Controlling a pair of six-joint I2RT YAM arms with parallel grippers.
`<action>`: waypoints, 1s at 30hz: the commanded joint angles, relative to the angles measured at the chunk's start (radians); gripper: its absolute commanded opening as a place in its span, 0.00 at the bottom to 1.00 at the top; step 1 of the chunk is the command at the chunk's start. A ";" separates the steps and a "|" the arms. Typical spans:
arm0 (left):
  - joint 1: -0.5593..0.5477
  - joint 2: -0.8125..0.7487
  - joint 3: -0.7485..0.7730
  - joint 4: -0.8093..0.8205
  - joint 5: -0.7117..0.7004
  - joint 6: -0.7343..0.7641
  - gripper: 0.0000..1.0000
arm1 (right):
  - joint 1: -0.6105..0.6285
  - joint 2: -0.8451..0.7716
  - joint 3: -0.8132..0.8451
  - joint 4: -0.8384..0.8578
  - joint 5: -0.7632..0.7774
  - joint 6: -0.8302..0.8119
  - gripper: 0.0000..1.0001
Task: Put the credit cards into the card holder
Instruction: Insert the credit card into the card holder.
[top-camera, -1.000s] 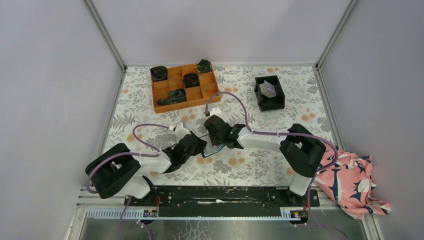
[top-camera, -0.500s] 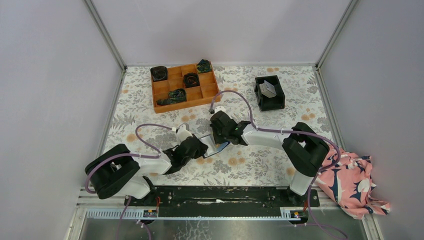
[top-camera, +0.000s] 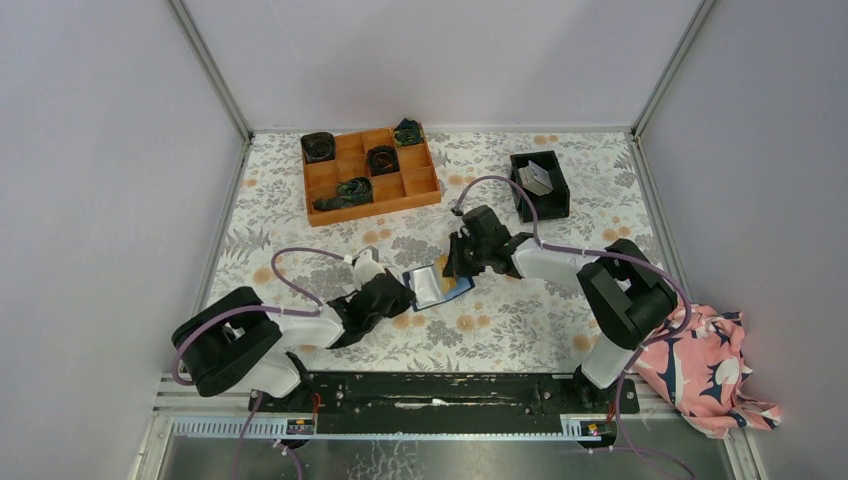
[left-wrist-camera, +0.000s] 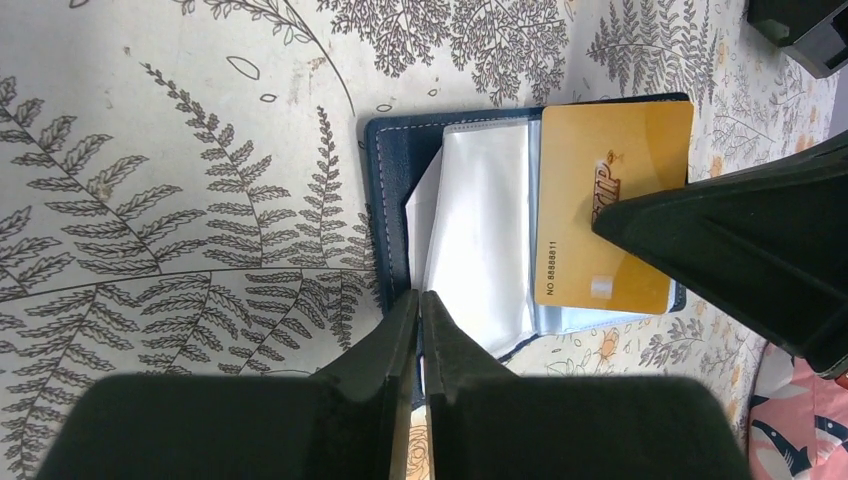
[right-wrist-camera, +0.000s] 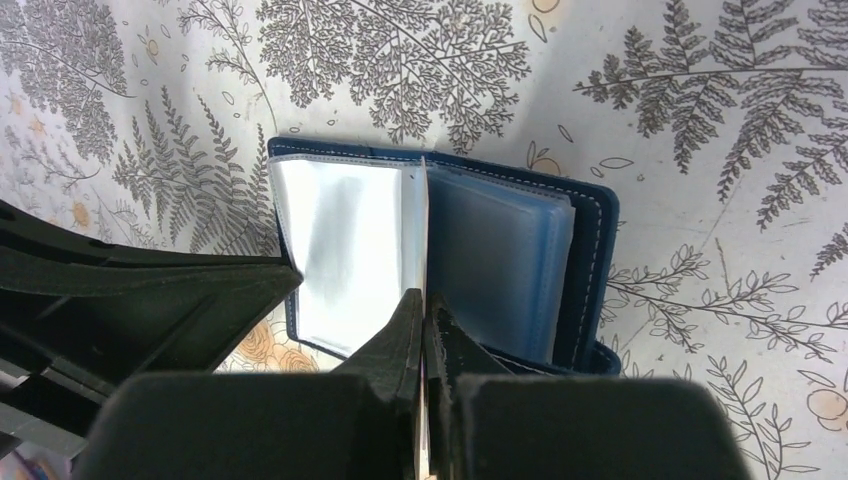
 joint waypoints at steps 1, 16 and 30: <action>-0.004 0.042 0.003 -0.090 -0.035 0.040 0.11 | -0.036 0.021 -0.037 0.053 -0.125 0.013 0.00; -0.006 0.109 0.032 -0.110 -0.015 0.069 0.10 | -0.088 0.093 -0.139 0.243 -0.292 0.110 0.00; -0.007 0.112 0.014 -0.140 -0.019 0.072 0.07 | -0.115 -0.035 -0.175 0.155 -0.142 0.058 0.00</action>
